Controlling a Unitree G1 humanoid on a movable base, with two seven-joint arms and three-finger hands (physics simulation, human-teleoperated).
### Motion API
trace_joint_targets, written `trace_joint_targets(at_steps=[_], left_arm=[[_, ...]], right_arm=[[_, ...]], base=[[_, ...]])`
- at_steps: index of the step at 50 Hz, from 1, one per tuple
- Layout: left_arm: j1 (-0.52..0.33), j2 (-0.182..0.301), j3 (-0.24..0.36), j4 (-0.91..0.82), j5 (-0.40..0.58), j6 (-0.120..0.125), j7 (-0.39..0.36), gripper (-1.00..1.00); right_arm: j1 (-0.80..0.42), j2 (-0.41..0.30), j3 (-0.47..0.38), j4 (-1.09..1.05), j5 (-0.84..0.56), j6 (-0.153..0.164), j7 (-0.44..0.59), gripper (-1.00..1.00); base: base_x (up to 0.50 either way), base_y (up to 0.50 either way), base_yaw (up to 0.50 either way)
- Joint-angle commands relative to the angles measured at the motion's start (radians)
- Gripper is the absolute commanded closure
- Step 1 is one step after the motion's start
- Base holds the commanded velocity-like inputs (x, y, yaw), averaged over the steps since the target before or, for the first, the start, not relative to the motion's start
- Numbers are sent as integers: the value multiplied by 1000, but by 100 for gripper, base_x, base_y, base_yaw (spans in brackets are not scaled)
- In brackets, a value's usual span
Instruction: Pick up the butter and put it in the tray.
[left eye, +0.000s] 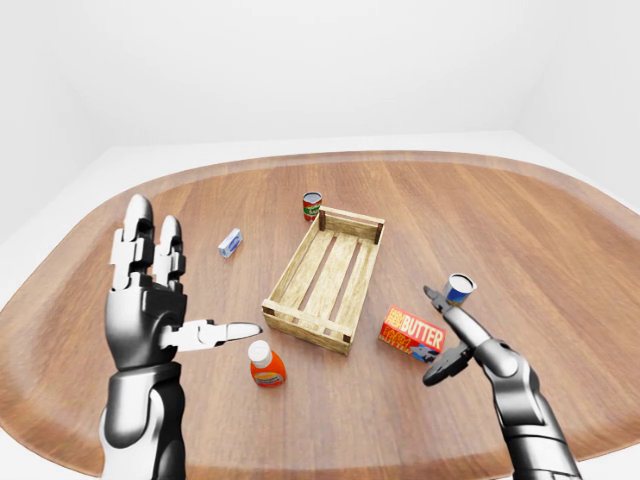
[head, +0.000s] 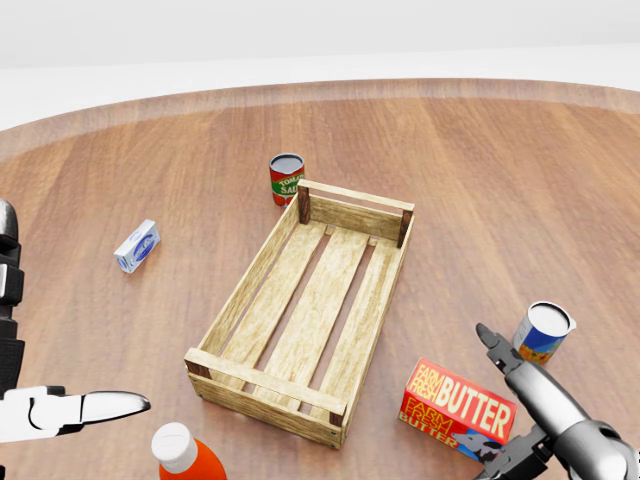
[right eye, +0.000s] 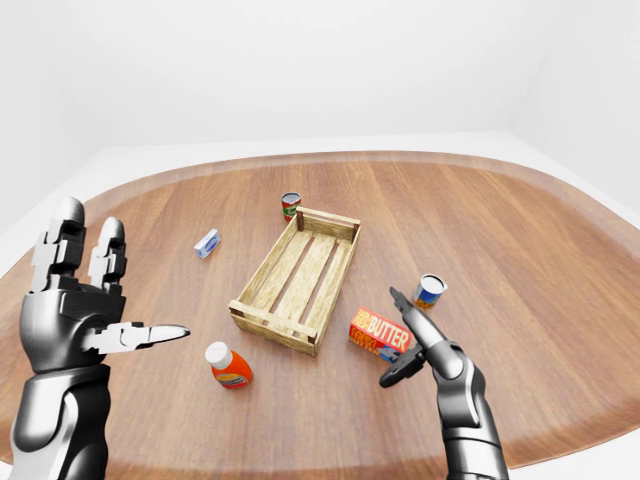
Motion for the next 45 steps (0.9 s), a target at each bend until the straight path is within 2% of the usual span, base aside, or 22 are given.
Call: trace_joint_targets(at_steps=[1, 24, 45], left_arm=[[-1, 0, -2, 5, 3, 0, 1, -100], [-3, 2, -4, 5, 3, 0, 3, -100], [8, -4, -21, 26, 21, 0, 0, -100]], right_arm=[[-35, -18, 12, 119, 23, 0, -27, -100], [-104, -48, 41, 315, 53, 0, -75, -100], [-219, -91, 67, 614, 99, 0, -144, -100]], base=[[0, 0, 0], [0, 0, 0], [0, 0, 0]])
